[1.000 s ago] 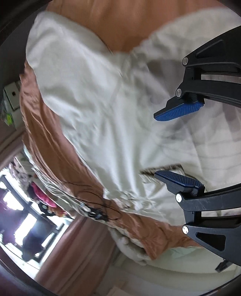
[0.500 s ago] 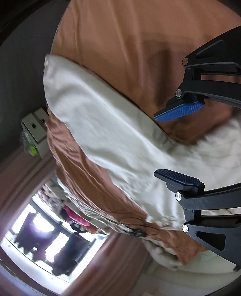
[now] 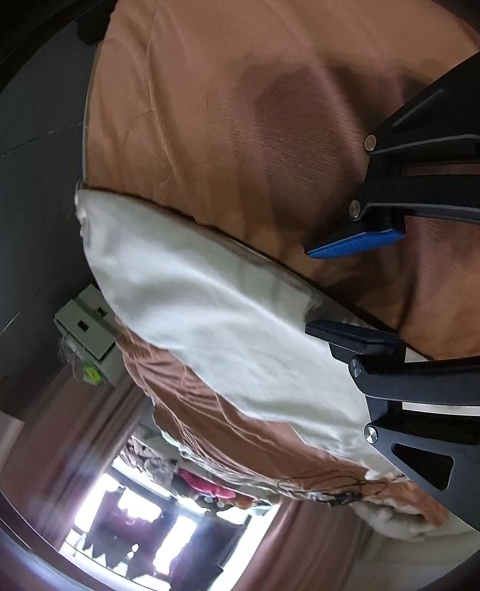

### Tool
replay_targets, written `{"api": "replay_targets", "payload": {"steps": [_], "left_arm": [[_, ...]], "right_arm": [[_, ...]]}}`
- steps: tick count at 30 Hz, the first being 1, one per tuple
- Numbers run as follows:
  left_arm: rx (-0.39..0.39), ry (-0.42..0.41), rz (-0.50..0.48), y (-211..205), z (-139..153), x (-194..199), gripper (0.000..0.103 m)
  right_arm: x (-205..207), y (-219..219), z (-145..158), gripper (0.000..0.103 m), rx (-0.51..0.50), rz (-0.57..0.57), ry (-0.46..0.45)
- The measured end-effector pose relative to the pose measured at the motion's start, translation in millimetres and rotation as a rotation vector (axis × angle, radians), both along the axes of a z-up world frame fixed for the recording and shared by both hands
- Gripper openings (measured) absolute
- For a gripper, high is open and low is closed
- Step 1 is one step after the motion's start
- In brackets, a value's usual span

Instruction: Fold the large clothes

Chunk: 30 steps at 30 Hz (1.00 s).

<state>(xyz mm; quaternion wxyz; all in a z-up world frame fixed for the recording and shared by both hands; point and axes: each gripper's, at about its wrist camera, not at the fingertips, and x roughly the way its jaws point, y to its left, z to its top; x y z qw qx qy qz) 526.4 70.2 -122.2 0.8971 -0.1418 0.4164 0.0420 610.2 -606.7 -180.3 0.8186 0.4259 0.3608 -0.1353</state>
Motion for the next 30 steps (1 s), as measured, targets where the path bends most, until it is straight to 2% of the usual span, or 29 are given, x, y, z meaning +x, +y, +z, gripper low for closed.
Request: {"api": "replay_targets", "payload": {"steps": [7,10,12,14,16,19,23,27,30], "left_arm": [[-0.019,0.022,0.020,12,-11,0,0.093],[-0.013,0.034,0.021,15,-15,1,0.093],[-0.019,0.044,0.022,18,-17,2,0.093],[-0.030,0.043,0.022,19,-16,1,0.093],[-0.032,0.038,0.022,20,-15,0,0.093],[-0.034,0.034,0.022,20,-12,0,0.093],[-0.095,0.022,0.035,22,-9,0,0.093],[-0.121,0.018,0.042,18,-6,2,0.093],[-0.141,0.013,0.029,14,-2,2,0.093]], "right_arm": [[13,6,-1,0.037,-0.063,-0.001,-0.018],[16,1,-4,0.037,-0.056,-0.002,-0.032],[17,-3,-6,0.029,-0.046,-0.007,-0.034],[17,-6,-7,0.008,-0.047,0.000,-0.036],[10,-6,-4,0.004,-0.047,-0.005,-0.063],[3,-2,21,0.004,-0.085,0.000,-0.128],[-7,12,64,0.004,-0.078,0.025,-0.245],[-17,47,109,0.004,-0.153,0.097,-0.336],[-20,72,128,0.004,-0.157,0.162,-0.376]]}}
